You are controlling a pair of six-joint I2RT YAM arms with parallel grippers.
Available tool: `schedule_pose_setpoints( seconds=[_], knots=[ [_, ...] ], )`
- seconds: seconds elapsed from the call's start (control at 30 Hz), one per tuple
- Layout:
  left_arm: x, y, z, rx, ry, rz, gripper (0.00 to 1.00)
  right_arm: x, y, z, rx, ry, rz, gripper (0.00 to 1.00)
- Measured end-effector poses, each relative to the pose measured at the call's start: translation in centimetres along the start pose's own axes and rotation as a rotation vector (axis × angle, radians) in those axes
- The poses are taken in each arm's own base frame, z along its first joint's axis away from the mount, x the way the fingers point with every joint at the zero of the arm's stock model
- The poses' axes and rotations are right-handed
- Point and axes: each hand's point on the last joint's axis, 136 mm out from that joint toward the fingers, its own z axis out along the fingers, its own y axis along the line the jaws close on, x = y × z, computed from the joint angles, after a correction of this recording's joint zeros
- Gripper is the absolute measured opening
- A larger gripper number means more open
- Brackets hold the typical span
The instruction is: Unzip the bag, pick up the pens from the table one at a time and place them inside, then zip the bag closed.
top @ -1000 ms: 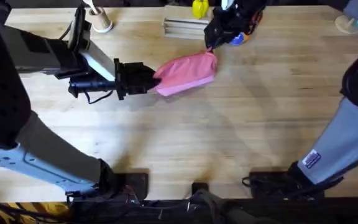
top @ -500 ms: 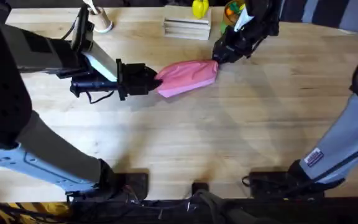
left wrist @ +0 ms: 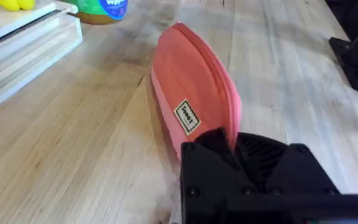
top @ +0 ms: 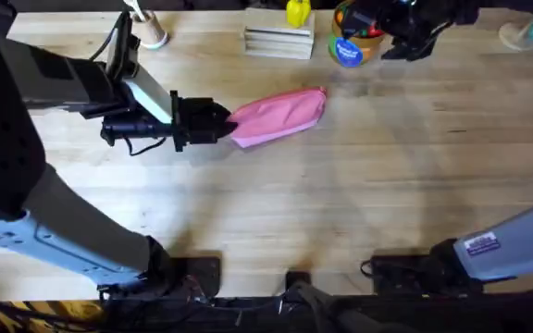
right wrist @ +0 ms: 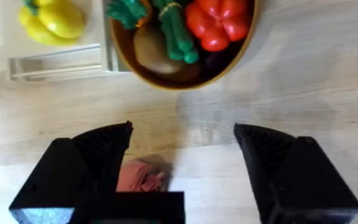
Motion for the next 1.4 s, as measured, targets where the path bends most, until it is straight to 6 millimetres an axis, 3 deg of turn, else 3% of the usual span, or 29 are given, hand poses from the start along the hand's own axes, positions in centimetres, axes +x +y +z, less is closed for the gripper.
schedule_pose_setpoints(
  seconds=[0.23,0.4,0.43,0.47,0.87,1.03,1.2,1.4],
  knots=[
    [0.0,0.0,0.0,0.0,0.002,0.0,0.051,-1.6,2.3,-8.9,-0.053,-0.157,-0.169,0.996],
    [-0.5,0.0,0.0,0.0,-0.026,-0.003,0.827,-1.3,2.6,-13.6,-0.049,-0.223,-0.324,0.996],
    [-0.5,0.0,0.0,0.0,-0.028,-0.005,0.943,-1.2,2.6,-14.2,-0.048,-0.229,-0.346,0.996],
    [-0.5,-0.1,0.0,0.0,-0.03,-0.007,0.98,-1.0,2.6,-14.9,-0.047,-0.236,-0.369,0.996],
    [-0.8,0.1,-0.1,-0.005,-0.048,0.007,0.995,0.5,2.5,-19.5,-0.038,-0.284,-0.53,0.997],
    [-1.2,0.3,-1.0,-0.032,-0.05,-0.007,0.996,1.0,2.2,-19.5,-0.03,-0.268,-0.561,0.997],
    [-3.8,0.6,-3.5,-0.102,-0.033,0.009,0.995,1.3,2.1,-19.6,-0.026,-0.255,-0.568,0.997],
    [-8.5,1.0,-6.2,-0.172,0.123,0.104,0.995,2.1,1.9,-20.9,-0.028,-0.261,-0.572,0.997]
  ],
)
